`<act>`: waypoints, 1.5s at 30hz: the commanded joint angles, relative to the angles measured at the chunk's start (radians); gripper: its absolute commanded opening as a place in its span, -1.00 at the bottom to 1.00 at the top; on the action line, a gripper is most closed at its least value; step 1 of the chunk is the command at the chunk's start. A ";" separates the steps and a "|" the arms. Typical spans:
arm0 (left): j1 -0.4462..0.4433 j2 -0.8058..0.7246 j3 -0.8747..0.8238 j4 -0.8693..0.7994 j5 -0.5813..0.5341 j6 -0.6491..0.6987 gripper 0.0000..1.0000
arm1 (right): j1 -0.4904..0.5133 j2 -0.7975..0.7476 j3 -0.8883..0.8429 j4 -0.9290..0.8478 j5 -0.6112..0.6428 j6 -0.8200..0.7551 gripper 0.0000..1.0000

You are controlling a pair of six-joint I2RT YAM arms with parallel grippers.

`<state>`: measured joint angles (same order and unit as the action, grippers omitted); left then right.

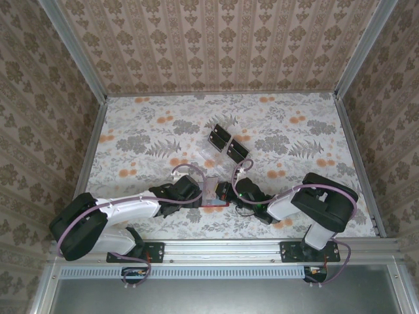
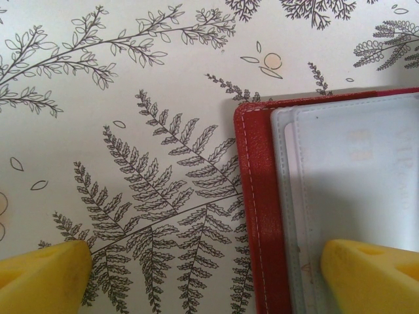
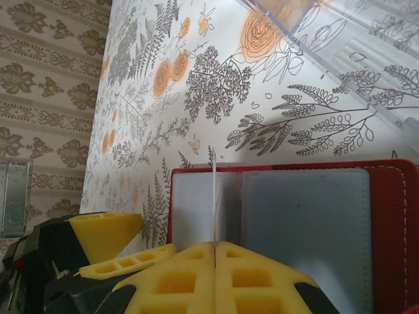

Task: Put the credit cards into the card holder
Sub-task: Insert the credit card into the card slot.

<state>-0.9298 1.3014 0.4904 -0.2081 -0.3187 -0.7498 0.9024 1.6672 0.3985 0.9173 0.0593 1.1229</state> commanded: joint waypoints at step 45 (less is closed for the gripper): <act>-0.001 0.016 -0.039 -0.092 -0.019 -0.003 1.00 | 0.021 0.158 0.050 0.003 -0.110 0.037 -1.00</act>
<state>-0.9298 1.3014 0.4900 -0.2081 -0.3187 -0.7502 0.9192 1.7954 0.4252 0.9871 -0.0139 1.1641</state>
